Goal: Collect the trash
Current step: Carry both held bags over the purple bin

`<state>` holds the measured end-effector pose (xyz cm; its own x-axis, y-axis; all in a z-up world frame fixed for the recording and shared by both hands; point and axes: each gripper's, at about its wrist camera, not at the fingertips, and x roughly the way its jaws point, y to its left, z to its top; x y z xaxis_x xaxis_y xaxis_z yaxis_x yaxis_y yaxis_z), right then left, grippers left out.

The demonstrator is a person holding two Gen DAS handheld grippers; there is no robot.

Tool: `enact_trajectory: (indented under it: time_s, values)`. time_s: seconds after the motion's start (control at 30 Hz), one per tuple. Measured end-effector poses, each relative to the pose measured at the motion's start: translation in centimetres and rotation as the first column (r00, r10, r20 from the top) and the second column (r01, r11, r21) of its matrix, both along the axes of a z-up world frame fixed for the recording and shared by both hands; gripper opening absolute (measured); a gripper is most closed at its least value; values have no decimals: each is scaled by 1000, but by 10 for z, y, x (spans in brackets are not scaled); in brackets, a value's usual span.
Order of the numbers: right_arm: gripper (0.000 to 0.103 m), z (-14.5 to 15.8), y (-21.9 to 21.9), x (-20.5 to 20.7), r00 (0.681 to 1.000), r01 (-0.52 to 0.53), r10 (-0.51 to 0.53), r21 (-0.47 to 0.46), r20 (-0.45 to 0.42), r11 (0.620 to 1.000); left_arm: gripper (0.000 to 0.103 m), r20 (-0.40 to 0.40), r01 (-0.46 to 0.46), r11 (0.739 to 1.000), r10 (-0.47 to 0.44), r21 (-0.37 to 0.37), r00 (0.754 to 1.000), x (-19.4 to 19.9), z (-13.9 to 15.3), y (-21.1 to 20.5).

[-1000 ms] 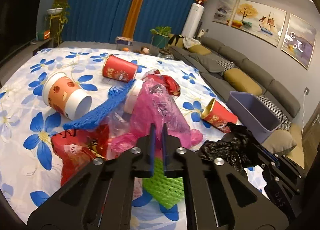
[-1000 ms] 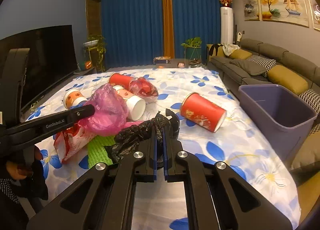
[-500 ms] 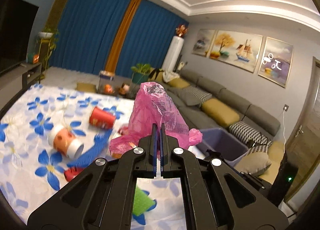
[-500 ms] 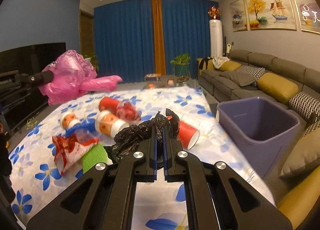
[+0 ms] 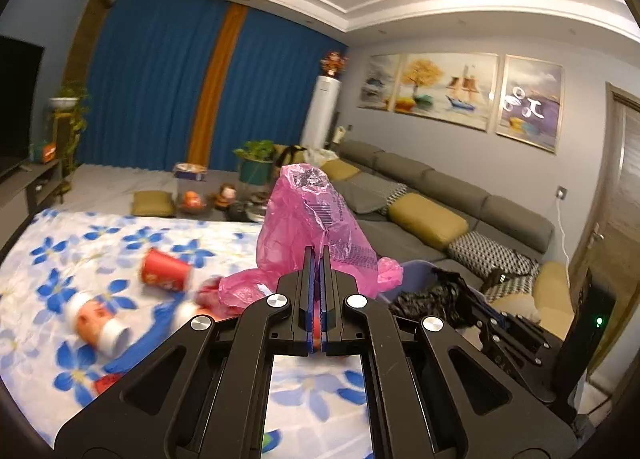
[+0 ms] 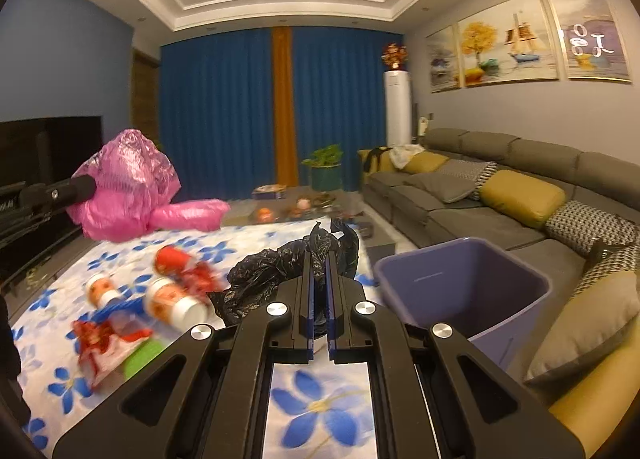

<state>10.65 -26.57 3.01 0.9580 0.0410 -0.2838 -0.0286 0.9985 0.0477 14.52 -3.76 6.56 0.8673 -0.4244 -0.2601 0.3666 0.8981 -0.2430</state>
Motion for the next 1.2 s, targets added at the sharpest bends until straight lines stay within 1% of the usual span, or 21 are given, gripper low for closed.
enact_trajectory:
  time_s: [0.17, 0.23, 0.4, 0.53, 0.73, 0.83, 1.2]
  values:
    - [6, 12, -36, 14, 995, 94, -94, 1, 25, 996, 1, 5, 83, 996, -83, 25, 997, 28, -1, -60]
    - [6, 17, -54, 21, 990, 138, -138, -6, 38, 990, 1, 5, 108, 993, -109, 37, 994, 39, -4, -84]
    - [6, 21, -91, 40, 977, 210, -209, 1, 43, 978, 1, -18, 190, 981, -189, 45, 982, 72, -17, -143]
    - [6, 19, -116, 53, 967, 250, -250, 1, 41, 968, 1, -34, 214, 975, -212, 64, 977, 92, -28, -176]
    - [6, 11, -139, 68, 959, 284, -284, -4, 25, 959, 1, -52, 233, 970, -229, 73, 972, 113, -39, -204]
    - [6, 7, -149, 74, 956, 292, -292, -1, 18, 956, 1, -62, 235, 969, -230, 72, 971, 119, -43, -210]
    - [6, -4, -154, 88, 955, 297, -297, 4, -5, 955, 1, -98, 271, 960, -264, 72, 960, 138, -58, -232]
